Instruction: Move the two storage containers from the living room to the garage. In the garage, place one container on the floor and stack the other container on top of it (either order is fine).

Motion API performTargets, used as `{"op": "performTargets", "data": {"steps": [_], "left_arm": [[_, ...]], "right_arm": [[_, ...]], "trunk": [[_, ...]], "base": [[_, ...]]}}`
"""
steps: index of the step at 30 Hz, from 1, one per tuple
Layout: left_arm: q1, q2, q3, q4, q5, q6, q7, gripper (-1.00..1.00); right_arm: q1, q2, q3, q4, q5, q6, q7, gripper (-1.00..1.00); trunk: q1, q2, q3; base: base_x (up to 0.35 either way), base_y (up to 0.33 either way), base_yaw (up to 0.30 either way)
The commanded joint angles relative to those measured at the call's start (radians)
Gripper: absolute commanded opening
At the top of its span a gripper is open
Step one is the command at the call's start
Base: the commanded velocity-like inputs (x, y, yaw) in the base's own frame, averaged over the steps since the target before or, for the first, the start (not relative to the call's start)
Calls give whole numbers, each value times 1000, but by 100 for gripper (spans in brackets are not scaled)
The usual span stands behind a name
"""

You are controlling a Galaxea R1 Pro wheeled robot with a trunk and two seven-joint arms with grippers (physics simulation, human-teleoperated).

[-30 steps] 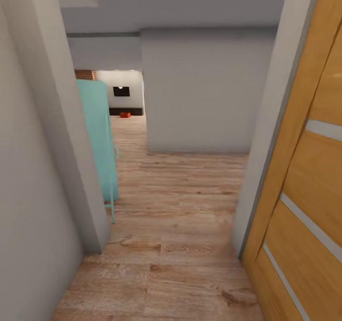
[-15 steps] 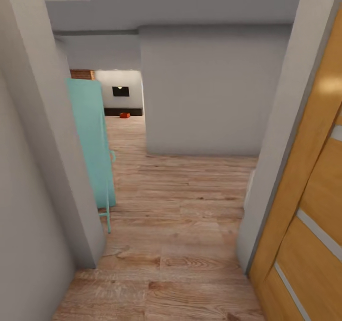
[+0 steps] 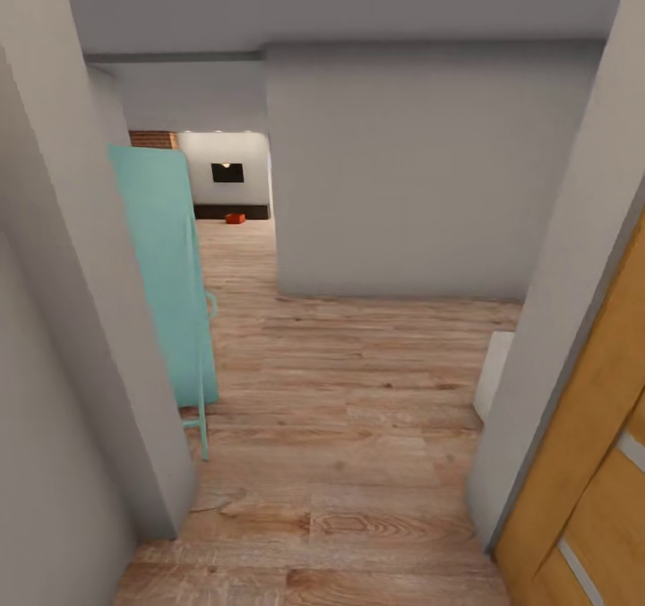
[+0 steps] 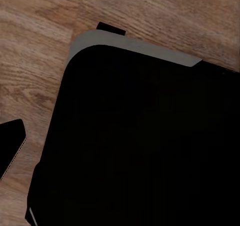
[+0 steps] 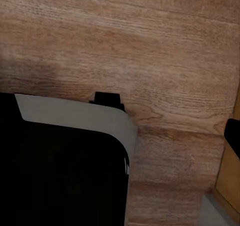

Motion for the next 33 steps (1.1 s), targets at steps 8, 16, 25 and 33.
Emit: {"op": "performTargets", "data": {"steps": [8,16,25,33], "left_arm": [[0,-1,7,0,2,1,0,100],[0,-1,7,0,2,2,0,100],[0,-1,7,0,2,2,0,100],[0,0,7,0,2,2,0,100]], "right_arm": [[-1,0,8,3,-7,-5,0,100],[-1,0,8,3,-7,-5,0,100],[-1,0,8,3,-7,-5,0,100],[-1,0,8,3,-7,-6,0,100]], "trunk": [[1,0,-1],[1,0,-1],[1,0,-1],[1,0,-1]], "base": [[321,28,0],[323,1,0],[323,0,0],[323,0,0]]}}
